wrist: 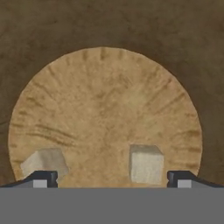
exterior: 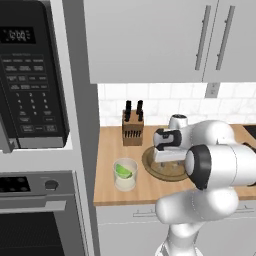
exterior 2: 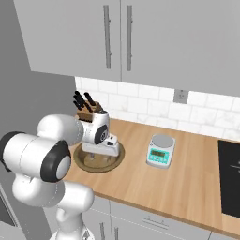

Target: Grab a lemon wedge from the fridge and one ice cube from the ice bowl, and put them in the glass of lemonade.

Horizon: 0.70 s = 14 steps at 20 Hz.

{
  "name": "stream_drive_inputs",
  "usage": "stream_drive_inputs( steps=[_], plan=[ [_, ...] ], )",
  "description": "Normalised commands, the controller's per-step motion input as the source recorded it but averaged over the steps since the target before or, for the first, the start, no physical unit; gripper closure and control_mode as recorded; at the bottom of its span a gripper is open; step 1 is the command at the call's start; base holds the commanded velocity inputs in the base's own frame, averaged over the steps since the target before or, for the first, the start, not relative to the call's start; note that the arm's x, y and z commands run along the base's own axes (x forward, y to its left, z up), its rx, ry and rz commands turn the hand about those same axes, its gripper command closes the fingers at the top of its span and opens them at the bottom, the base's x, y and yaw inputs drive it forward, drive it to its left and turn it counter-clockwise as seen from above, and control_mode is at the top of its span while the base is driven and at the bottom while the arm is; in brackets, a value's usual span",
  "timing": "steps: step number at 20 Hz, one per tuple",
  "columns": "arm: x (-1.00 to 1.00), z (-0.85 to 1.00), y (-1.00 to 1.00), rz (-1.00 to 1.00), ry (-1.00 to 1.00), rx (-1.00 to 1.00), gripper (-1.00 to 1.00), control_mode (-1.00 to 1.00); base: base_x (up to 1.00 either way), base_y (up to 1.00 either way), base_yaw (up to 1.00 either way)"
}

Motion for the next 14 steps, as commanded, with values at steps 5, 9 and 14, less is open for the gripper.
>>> stream_drive_inputs(
  steps=[5, 9, 14],
  plan=[
    [0.0, -0.04, 0.29, -0.03, 0.1, -0.01, -1.0, -1.0, 0.0, 0.0, 0.0],
    [0.0, 0.05, 0.3, -0.02, 0.1, 0.0, -1.0, -1.0, 0.0, 0.0, 0.0],
    [-0.09, 0.21, -0.01, -0.06, 0.03, 0.0, -1.0, -1.0, 0.0, 0.0, 0.0]
  ],
)
